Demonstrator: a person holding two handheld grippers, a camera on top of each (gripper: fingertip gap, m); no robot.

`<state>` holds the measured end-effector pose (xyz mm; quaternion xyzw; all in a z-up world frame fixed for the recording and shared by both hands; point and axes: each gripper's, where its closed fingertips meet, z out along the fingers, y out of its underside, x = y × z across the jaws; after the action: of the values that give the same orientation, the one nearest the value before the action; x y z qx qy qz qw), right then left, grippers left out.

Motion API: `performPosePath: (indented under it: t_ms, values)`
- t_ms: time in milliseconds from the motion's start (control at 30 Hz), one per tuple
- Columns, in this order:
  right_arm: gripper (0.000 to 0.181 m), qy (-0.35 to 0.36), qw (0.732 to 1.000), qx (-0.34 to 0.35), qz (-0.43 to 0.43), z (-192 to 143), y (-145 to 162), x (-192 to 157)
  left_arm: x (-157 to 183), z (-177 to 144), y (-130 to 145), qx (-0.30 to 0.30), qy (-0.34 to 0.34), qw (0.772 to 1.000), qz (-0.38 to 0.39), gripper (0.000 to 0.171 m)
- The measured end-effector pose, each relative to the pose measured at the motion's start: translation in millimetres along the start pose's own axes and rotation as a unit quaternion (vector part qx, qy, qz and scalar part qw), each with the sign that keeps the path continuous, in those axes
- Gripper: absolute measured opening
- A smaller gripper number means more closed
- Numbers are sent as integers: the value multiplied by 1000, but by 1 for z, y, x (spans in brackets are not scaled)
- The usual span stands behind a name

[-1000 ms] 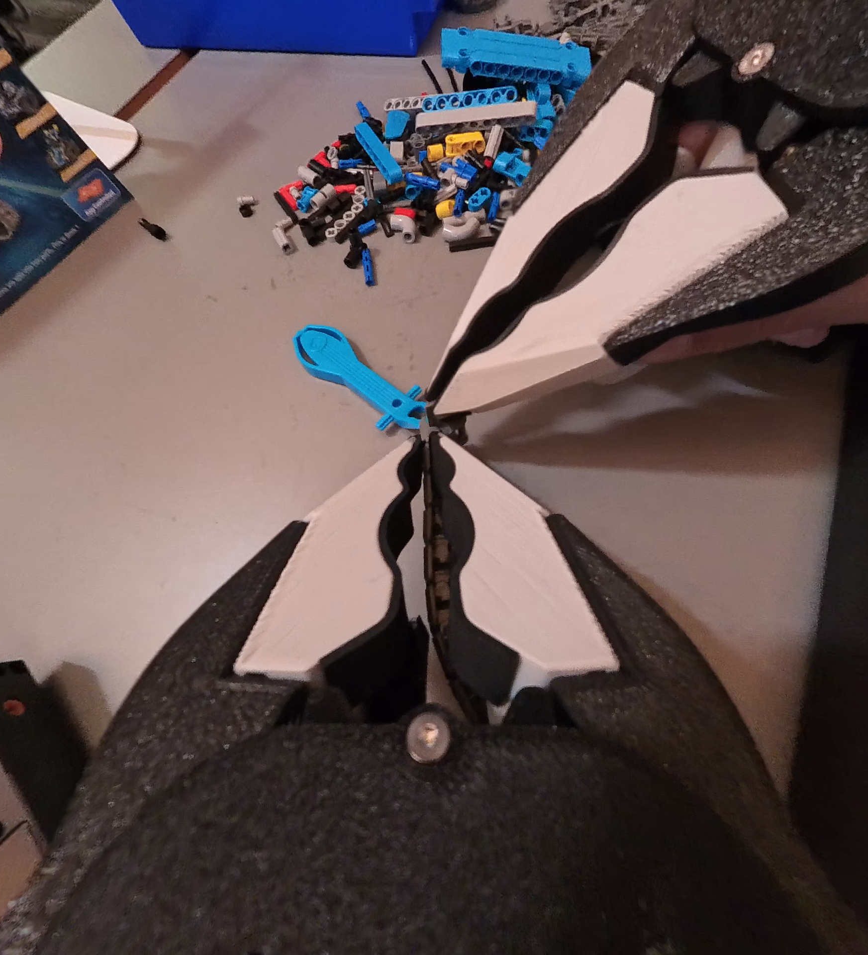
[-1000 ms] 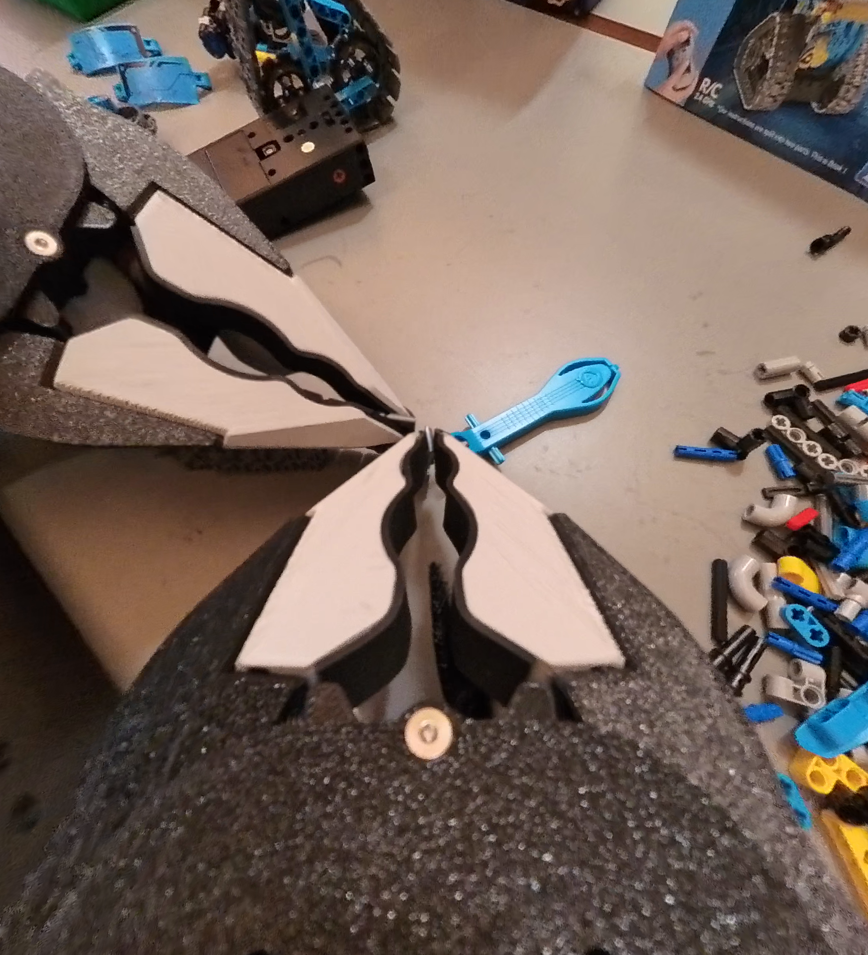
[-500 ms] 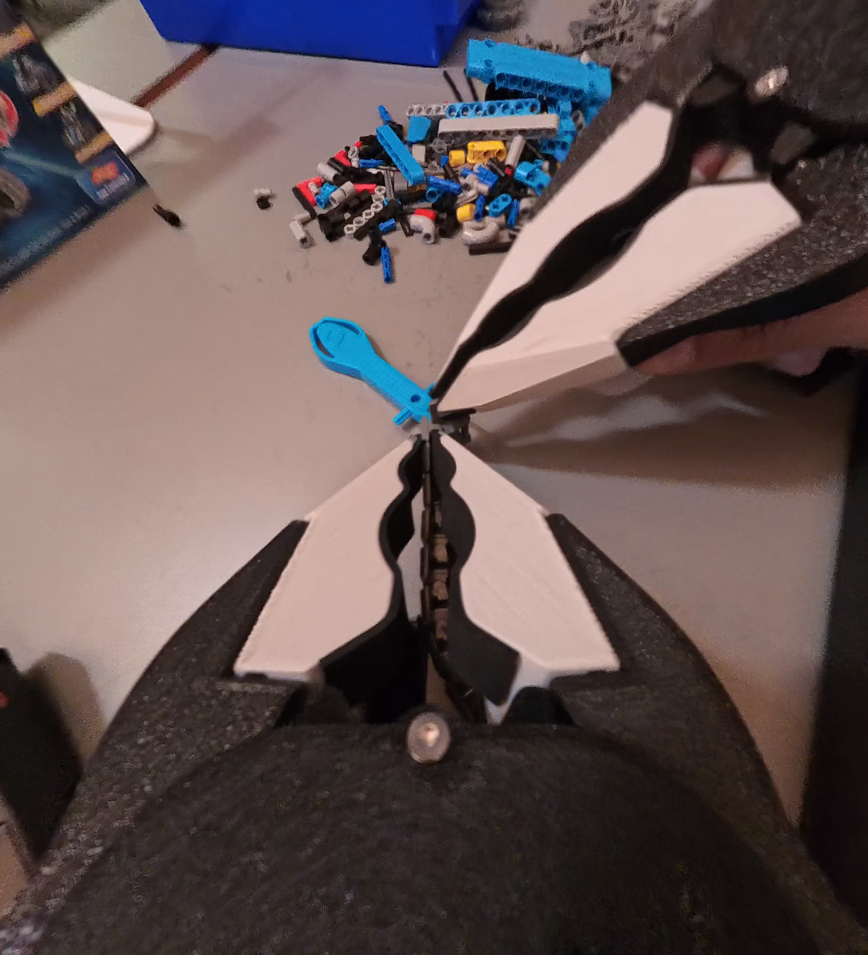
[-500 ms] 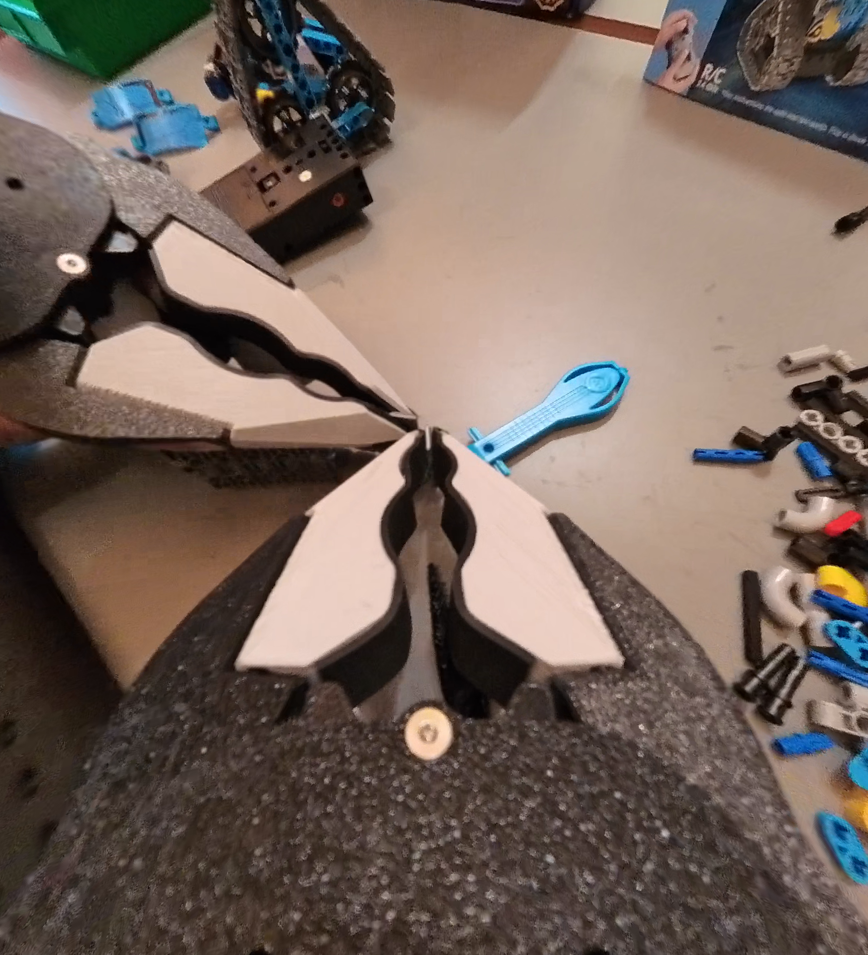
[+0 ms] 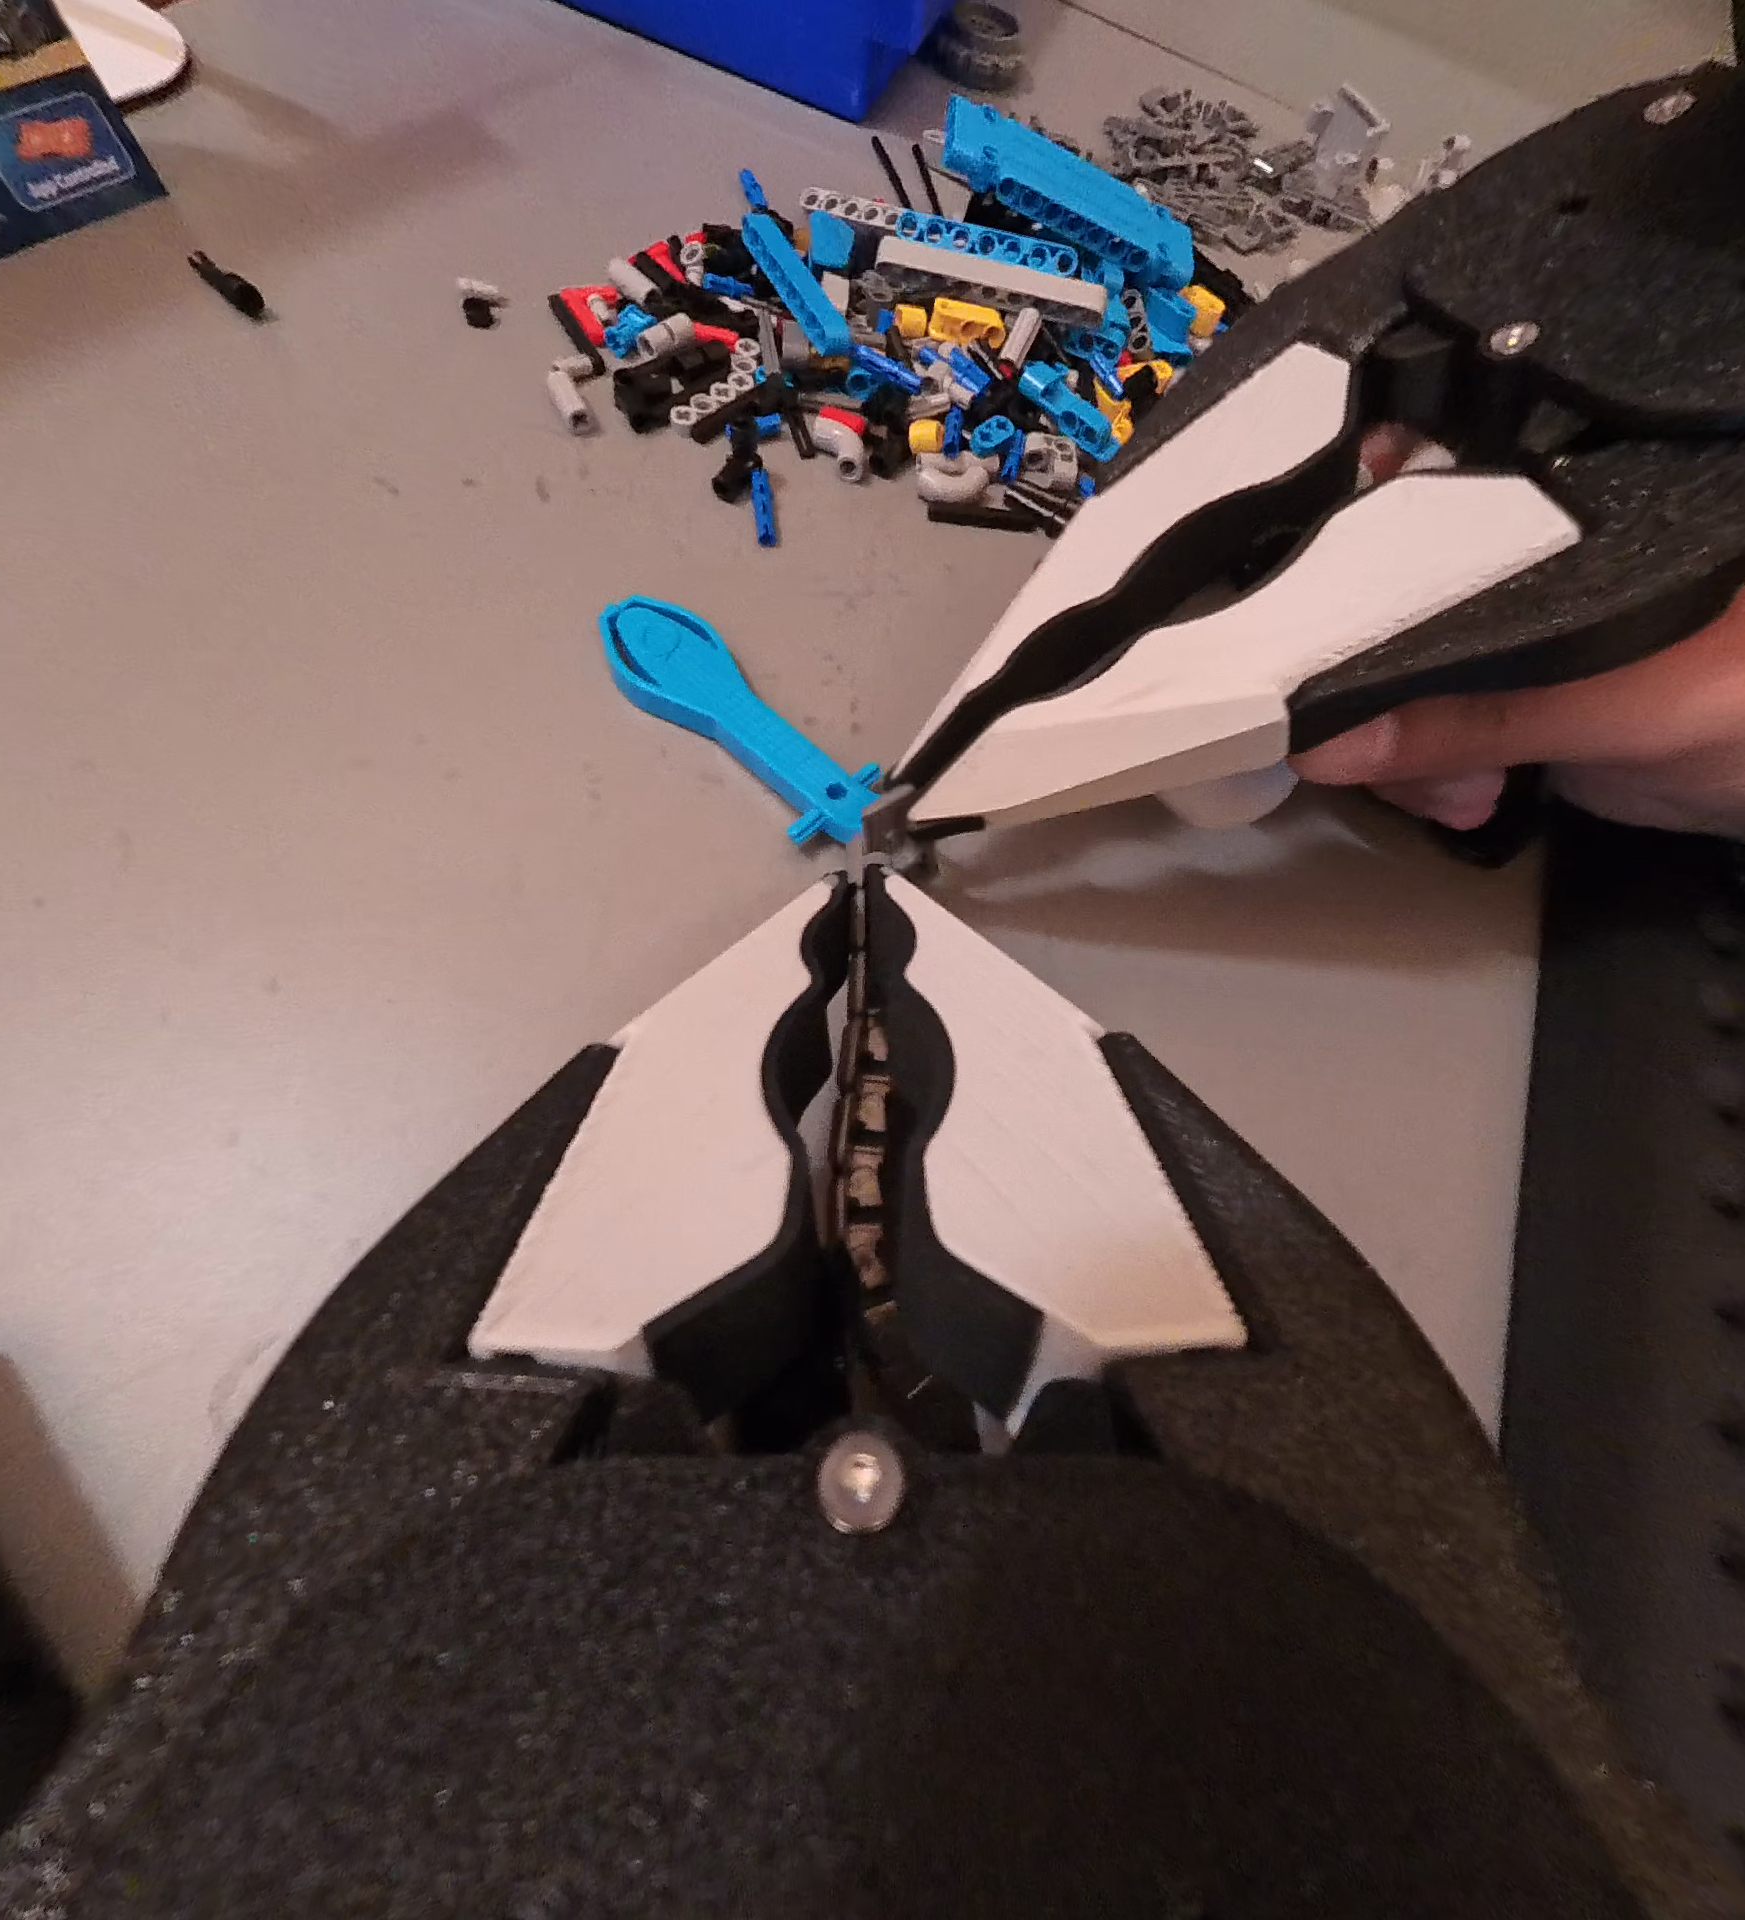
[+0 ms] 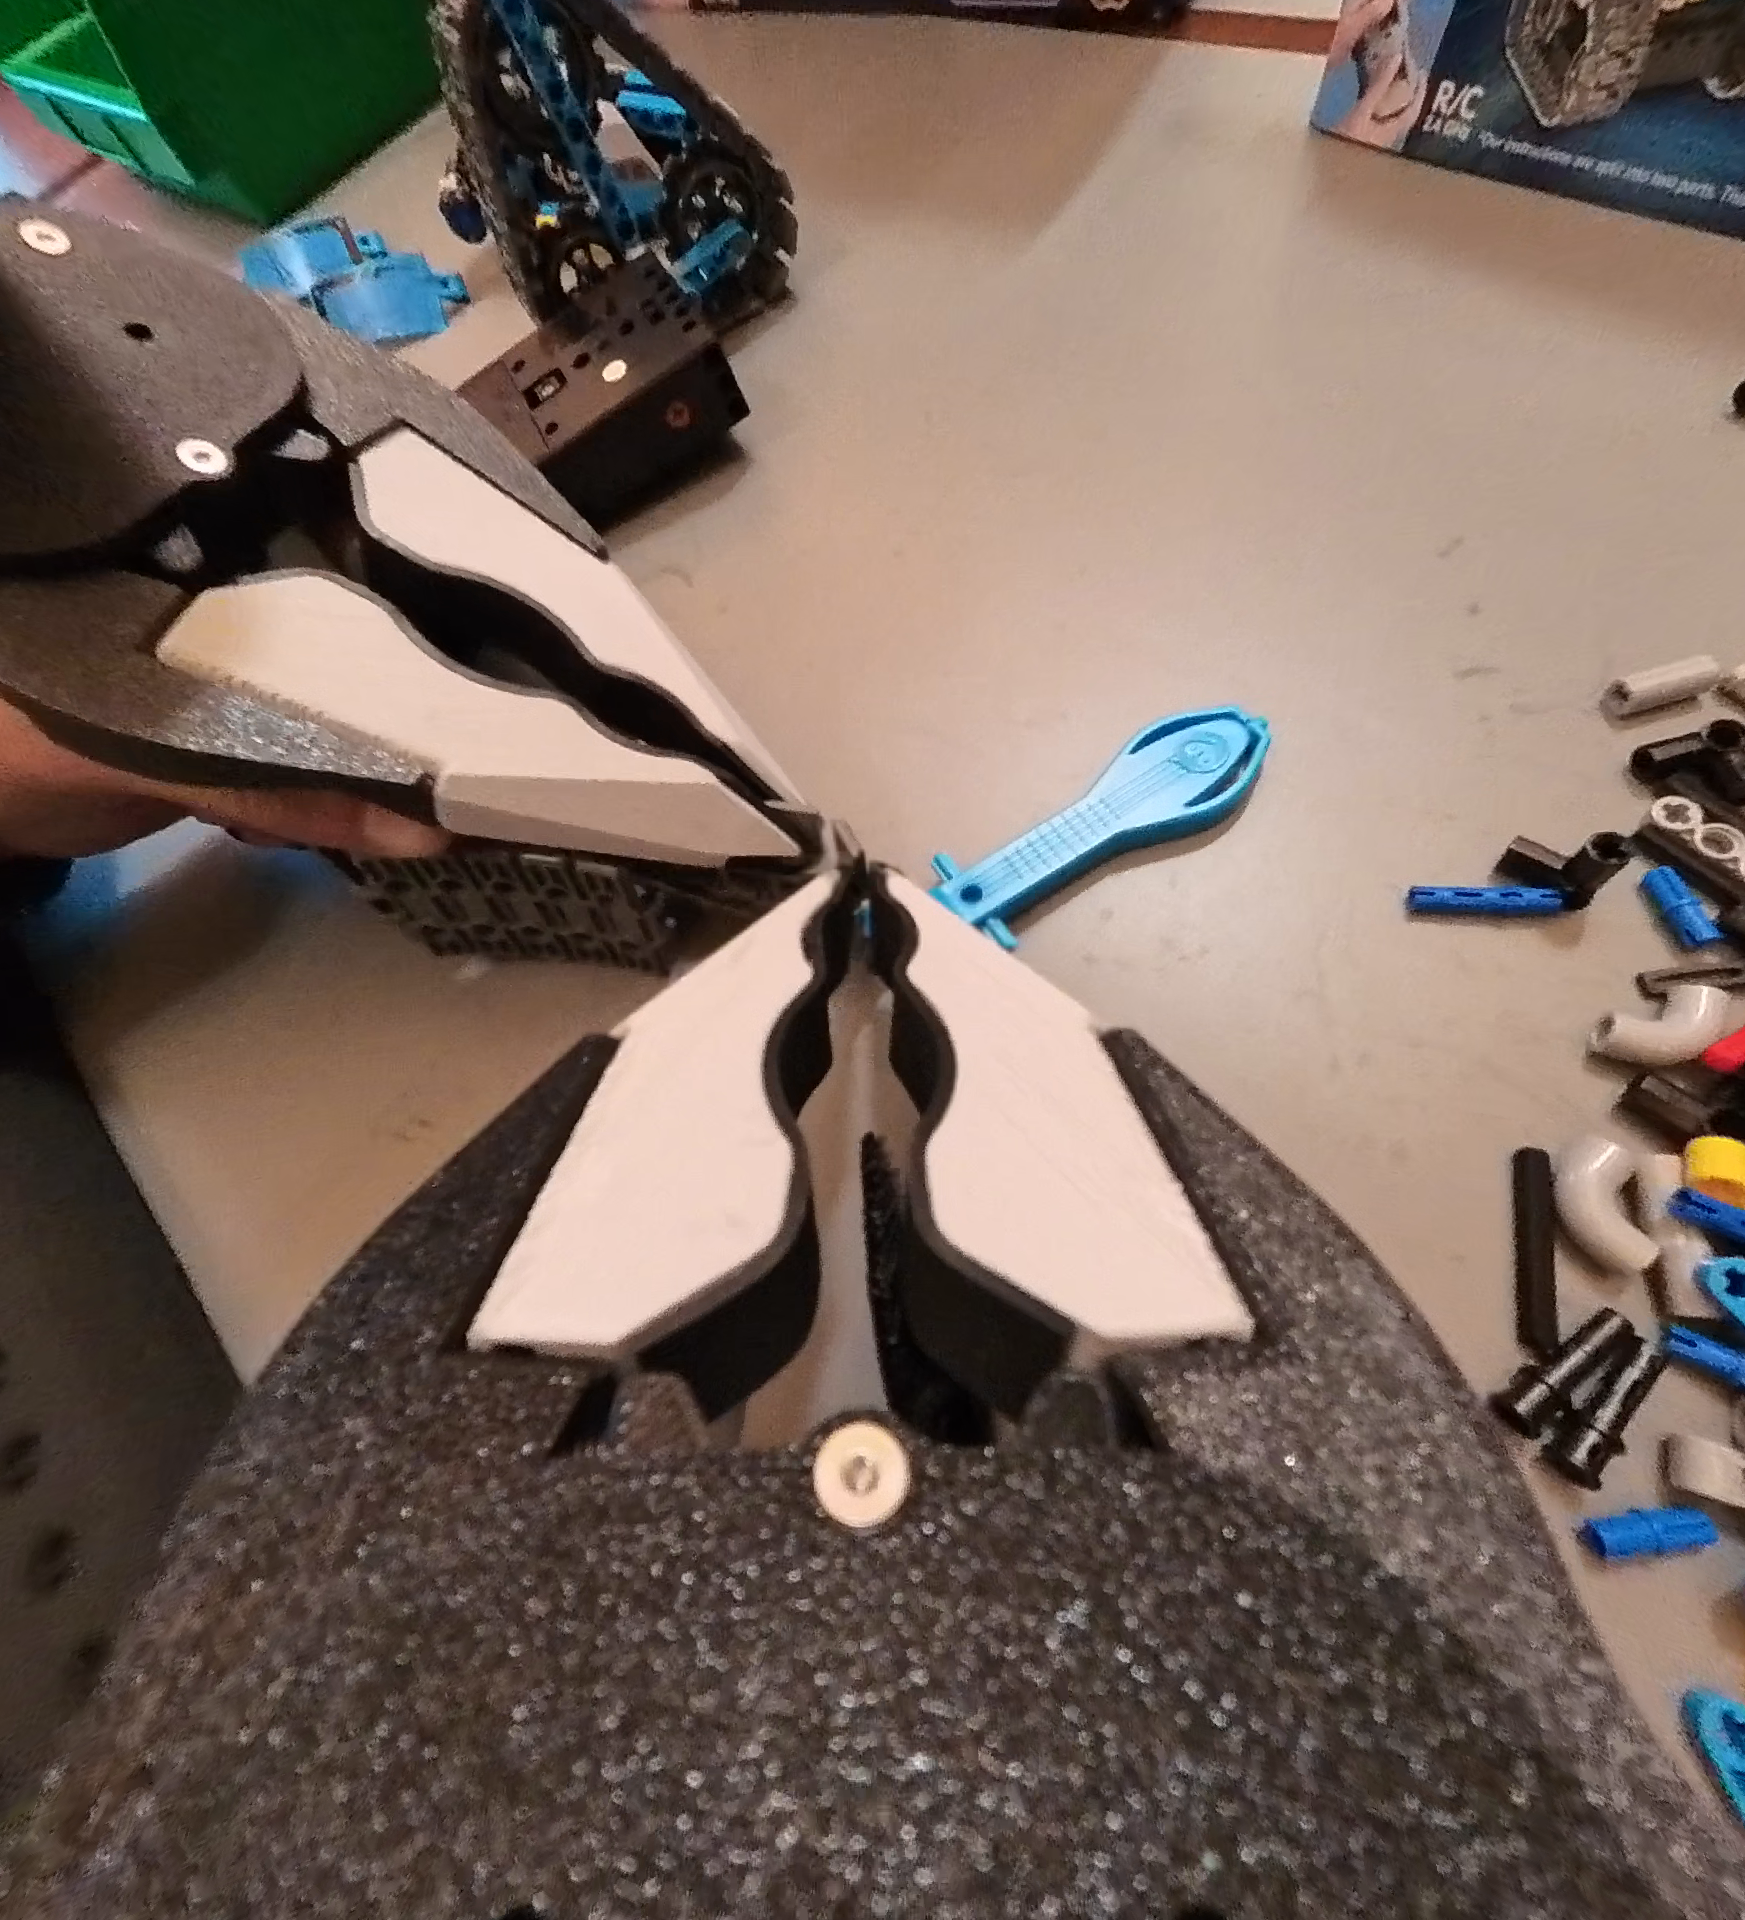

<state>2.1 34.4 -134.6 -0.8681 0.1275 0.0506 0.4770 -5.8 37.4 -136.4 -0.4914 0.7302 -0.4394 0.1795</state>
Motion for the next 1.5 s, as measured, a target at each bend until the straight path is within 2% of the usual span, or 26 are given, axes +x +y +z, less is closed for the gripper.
performPosePath:
  t_ms: [167,333,400,500,633,767,900,1200,1300,1400,1500]
  values:
    - [1,16,999,-2,-32,3,-1,0,3,0,1,-2,6,1000,10,1]
    - [3,-15,1000,1,-10,1,0,-1,6,-1,2,-5,19,1000,15,1]
    - [8,-34,999,4,-2,-3,1,0,9,-3,4,-9,40,999,24,1]
    - [13,-118,993,21,16,-12,-3,-15,19,-6,8,-17,83,996,33,1]
    - [15,-155,988,-13,9,-8,8,-25,25,-7,9,-22,103,993,44,1]
    - [2,-130,991,-17,-11,-8,10,-20,22,-6,9,-20,90,995,47,1]
    - [5,-144,989,-17,7,-11,11,-24,20,-6,8,-17,77,996,52,1]
    - [7,-123,991,-15,-46,-12,13,-27,19,-6,8,-16,66,996,64,1]
    - [21,-109,989,-25,-101,-13,17,-24,21,-7,9,-16,68,995,73,1]
    - [34,-93,970,-52,-220,-13,31,-21,25,-7,10,-17,78,993,87,1]
    - [33,-107,951,-43,-287,-13,27,-25,33,-8,12,-20,97,989,112,1]
